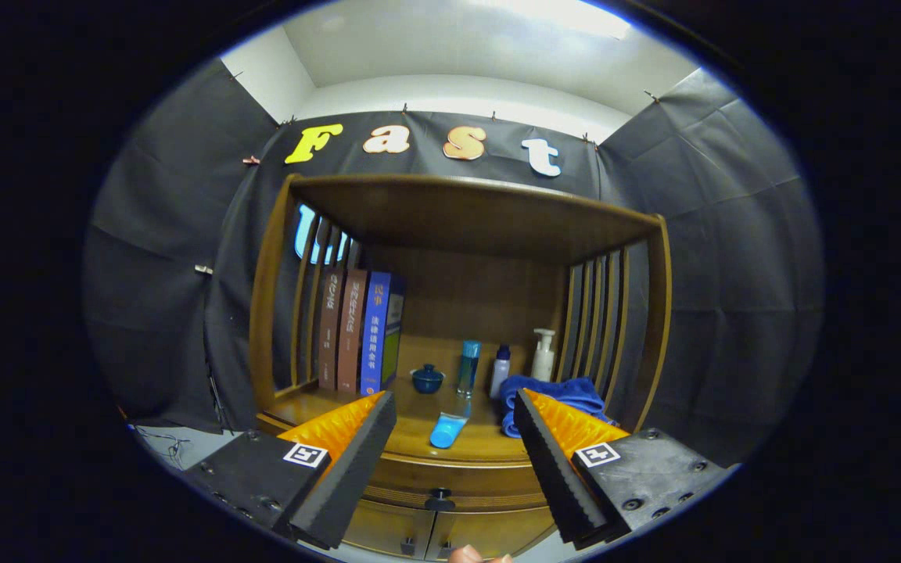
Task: Pull open the drawer, take out the items inside it, and place them on the countertop above the cabinet.
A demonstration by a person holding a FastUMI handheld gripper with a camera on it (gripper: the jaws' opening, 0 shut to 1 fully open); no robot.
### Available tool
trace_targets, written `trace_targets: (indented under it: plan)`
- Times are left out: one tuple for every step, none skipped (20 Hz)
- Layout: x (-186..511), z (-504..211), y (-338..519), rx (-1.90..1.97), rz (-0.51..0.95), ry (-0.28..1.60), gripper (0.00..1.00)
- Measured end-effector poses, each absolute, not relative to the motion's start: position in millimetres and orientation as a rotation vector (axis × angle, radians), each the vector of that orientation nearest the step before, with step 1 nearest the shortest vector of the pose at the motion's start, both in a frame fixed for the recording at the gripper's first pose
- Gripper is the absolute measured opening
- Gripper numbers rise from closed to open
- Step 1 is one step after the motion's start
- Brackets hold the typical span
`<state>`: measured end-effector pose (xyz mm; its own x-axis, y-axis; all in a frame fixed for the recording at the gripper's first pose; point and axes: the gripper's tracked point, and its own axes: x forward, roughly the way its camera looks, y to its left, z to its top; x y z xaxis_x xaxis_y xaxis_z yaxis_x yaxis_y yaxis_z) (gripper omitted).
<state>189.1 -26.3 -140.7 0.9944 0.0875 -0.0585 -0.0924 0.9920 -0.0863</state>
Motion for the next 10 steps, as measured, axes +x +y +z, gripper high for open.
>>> trace_targets:
  plan:
    - [183.8,-131.6,-23.4,-0.082,0.095,0.054,0.99]
    - [175.0,-119.8,-19.9,-0.069,0.101,0.052,0.99]
    - [169.9,-110.5,-16.6,-0.061,0.107,0.049,0.99]
    - [164.6,-100.5,-14.2,-0.053,0.112,0.046,0.99]
    - [159.2,-90.8,-12.3,-0.049,0.114,0.045,0.99]
    - [151.9,-79.5,-10.1,-0.043,0.115,0.041,0.99]
    - [145.5,-69.7,-9.1,-0.036,0.114,0.037,0.99]
    - [138.2,-60.5,-7.5,-0.032,0.112,0.034,0.99]
    - [128.9,-50.7,-8.1,-0.027,0.106,0.035,0.99]
    - [121.8,-43.5,-7.7,-0.023,0.104,0.036,0.99]
